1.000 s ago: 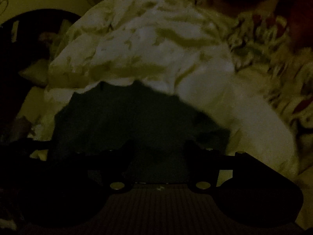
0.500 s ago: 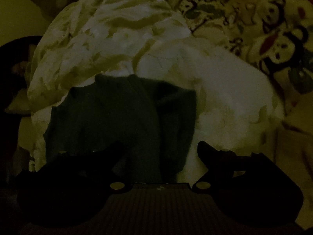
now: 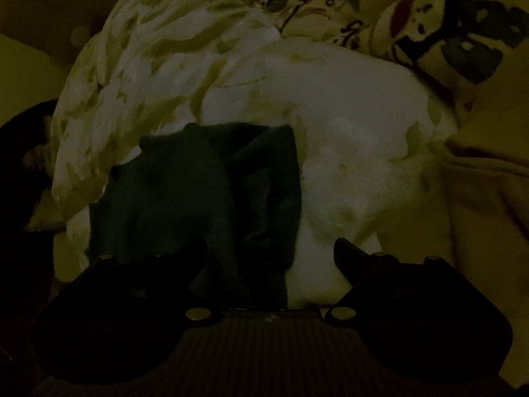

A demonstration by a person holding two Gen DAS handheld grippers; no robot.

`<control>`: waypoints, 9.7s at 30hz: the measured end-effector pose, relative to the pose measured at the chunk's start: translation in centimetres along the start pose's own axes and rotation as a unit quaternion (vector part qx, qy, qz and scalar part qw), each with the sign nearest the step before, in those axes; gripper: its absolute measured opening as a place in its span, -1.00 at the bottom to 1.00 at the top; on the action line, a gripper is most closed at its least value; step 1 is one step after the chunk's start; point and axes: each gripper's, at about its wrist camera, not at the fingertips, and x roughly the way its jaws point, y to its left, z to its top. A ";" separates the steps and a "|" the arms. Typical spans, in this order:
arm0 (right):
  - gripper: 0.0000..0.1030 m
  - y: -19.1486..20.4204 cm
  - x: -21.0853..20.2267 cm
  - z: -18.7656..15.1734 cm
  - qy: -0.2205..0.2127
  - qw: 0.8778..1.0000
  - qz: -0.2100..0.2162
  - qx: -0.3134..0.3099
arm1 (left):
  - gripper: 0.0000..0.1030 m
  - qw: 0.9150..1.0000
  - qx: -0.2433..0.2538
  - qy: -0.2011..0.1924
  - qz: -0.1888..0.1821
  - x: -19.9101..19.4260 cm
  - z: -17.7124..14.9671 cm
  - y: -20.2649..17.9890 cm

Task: Fold small clothes

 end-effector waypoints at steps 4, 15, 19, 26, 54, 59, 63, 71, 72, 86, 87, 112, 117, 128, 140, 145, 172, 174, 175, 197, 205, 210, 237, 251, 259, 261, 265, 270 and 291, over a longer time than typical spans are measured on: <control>0.67 -0.6 -0.1 0.3 0.000 1.000 0.011 0.018 | 1.00 1.000 0.022 0.005 0.007 1.2 0.5 -0.9; 0.68 -1.3 0.1 0.7 0.010 0.999 0.035 0.029 | 1.00 1.000 -0.004 0.007 0.003 5.4 3.7 -0.3; 0.68 -1.2 -0.1 1.2 0.004 0.999 0.046 0.022 | 0.84 0.996 -0.088 0.004 -0.022 4.9 3.3 1.6; 0.68 -0.3 0.0 2.5 -0.013 0.997 0.070 0.009 | 0.80 0.951 -0.293 0.003 -0.097 5.1 1.7 6.2; -0.46 1.8 1.6 2.3 -0.038 0.996 0.080 0.003 | 0.68 0.872 -0.472 -0.025 -0.125 3.0 -1.0 8.6; -0.48 4.1 -0.7 1.8 -0.055 0.992 0.113 0.013 | 0.67 0.856 -0.502 -0.055 -0.110 -0.2 -2.3 9.8; -0.49 7.3 -1.9 1.4 -0.059 0.987 0.147 0.000 | 0.64 0.844 -0.526 -0.075 -0.073 -3.3 -4.4 11.3; -0.59 16.0 1.2 0.3 -0.029 0.975 0.217 -0.037 | 0.59 0.797 -0.600 -0.070 0.009 -7.2 -10.7 15.2; -0.74 16.9 1.8 0.2 -0.025 0.974 0.221 -0.042 | 0.58 0.791 -0.607 -0.066 0.017 -7.3 -11.5 15.6; -0.92 24.2 11.2 -3.9 0.071 0.974 0.193 -0.095 | 0.51 0.752 -0.656 -0.033 0.063 -6.7 -19.1 15.8; -0.92 24.3 11.7 -4.2 0.074 0.974 0.189 -0.096 | 0.51 0.742 -0.667 -0.031 0.061 -6.5 -19.9 16.0; -0.41 26.0 15.3 -6.7 0.087 0.974 0.116 -0.174 | 0.82 0.745 -0.666 0.015 0.040 -2.1 -22.5 17.3; 0.07 27.3 12.9 -7.1 0.050 0.967 0.103 -0.226 | 1.00 0.759 -0.649 0.019 0.051 -3.5 -21.8 17.8; 0.37 22.9 6.3 -5.1 -0.013 0.974 0.073 -0.216 | 1.00 0.747 -0.660 0.024 0.080 -7.0 -21.8 18.2; 0.48 13.9 5.1 -2.0 -0.001 0.991 0.114 -0.075 | 1.00 0.767 -0.638 -0.071 -0.001 -6.4 -19.4 21.8; 0.48 13.4 5.9 -2.2 0.022 0.988 0.127 -0.080 | 1.00 0.761 -0.646 -0.049 -0.041 -2.5 -19.9 24.4; 0.60 12.0 12.7 -1.7 0.085 0.981 0.169 -0.041 | 1.00 0.744 -0.661 -0.042 -0.090 4.1 -20.6 26.8; 0.60 12.3 13.3 -1.7 0.086 0.981 0.167 -0.040 | 1.00 0.745 -0.660 -0.042 -0.091 4.5 -20.3 26.7; 0.59 12.4 13.5 -1.8 0.087 0.982 0.164 -0.038 | 1.00 0.747 -0.658 -0.039 -0.087 4.5 -20.3 26.6; -0.02 14.4 9.9 -4.6 0.020 0.991 0.122 -0.055 | 1.00 0.819 -0.574 0.008 0.003 0.0 -14.6 24.1; -0.04 16.6 6.0 -6.3 0.007 0.990 0.103 -0.097 | 1.00 0.819 -0.574 -0.015 0.010 -4.6 -14.2 22.0; -0.04 18.7 2.6 -8.0 0.023 0.985 0.125 -0.115 | 1.00 0.800 -0.597 -0.035 0.041 -10.7 -15.2 20.7; -0.04 39.7 14.4 -17.0 0.221 0.924 0.250 -0.186 | 1.00 0.728 -0.647 0.013 0.228 -22.9 -33.5 29.4; 0.07 39.1 19.2 -18.5 0.230 0.933 0.208 -0.183 | 1.00 0.696 -0.690 -0.012 0.198 -19.6 -39.3 28.8; 0.07 39.7 20.6 -18.9 0.228 0.933 0.202 -0.190 | 1.00 0.687 -0.702 -0.021 0.187 -19.0 -40.6 28.8; 0.08 40.0 20.5 -18.9 0.230 0.934 0.197 -0.189 | 1.00 0.687 -0.703 -0.018 0.184 -19.4 -40.4 28.9; 0.25 41.2 19.7 -18.8 0.230 0.936 0.180 -0.196 | 1.00 0.689 -0.701 -0.005 0.182 -20.6 -39.7 29.5; 0.28 43.3 18.2 -19.0 0.216 0.936 0.155 -0.232 | 1.00 0.710 -0.674 0.024 0.201 -22.3 -37.3 29.8; 0.52 48.3 8.4 -20.1 0.153 0.877 0.081 -0.448 | 1.00 0.771 -0.574 0.137 0.237 -27.4 -30.5 28.5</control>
